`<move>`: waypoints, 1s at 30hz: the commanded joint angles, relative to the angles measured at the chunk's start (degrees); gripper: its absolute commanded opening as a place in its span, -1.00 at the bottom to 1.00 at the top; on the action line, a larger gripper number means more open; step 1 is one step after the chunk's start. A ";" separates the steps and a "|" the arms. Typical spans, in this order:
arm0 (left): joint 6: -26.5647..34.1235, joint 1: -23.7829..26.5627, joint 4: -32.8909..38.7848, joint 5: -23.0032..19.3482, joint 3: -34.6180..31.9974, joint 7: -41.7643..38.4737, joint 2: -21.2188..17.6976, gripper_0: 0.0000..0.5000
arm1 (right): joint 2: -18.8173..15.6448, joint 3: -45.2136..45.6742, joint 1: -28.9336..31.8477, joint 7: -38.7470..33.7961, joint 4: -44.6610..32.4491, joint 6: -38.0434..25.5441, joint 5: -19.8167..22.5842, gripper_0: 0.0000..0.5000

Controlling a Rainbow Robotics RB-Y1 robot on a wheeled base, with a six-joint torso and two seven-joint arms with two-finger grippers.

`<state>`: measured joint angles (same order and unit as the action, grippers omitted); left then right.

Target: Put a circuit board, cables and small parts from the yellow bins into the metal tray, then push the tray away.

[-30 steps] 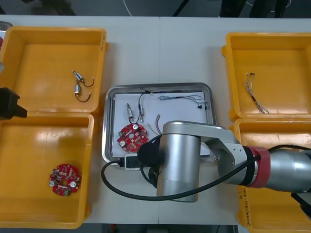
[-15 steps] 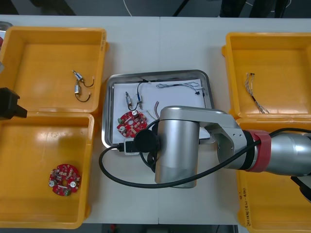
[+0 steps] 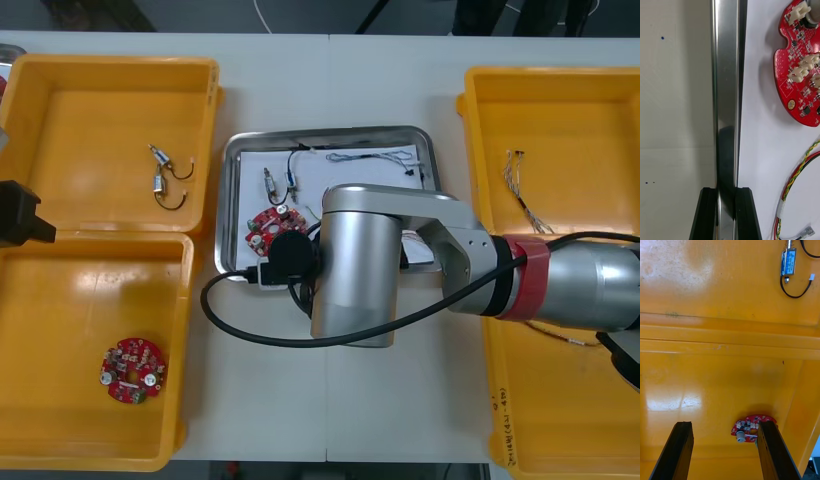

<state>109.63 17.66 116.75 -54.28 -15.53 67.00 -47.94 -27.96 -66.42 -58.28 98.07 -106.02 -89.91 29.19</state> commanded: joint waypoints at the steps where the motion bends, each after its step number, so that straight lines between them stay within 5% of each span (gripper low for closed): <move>1: 0.37 -0.78 1.64 -0.12 -1.79 4.81 -2.68 1.00 | -0.69 -0.91 -5.35 -0.95 1.70 0.97 2.98 -0.85; 30: 0.37 -0.78 1.64 -0.12 -1.79 4.81 -2.68 1.00 | -0.34 -0.91 -11.68 0.37 13.48 7.64 2.63 -0.99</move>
<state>109.63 17.66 116.75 -54.28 -15.53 67.00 -47.95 -27.96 -66.69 -66.89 98.09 -93.15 -83.16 31.88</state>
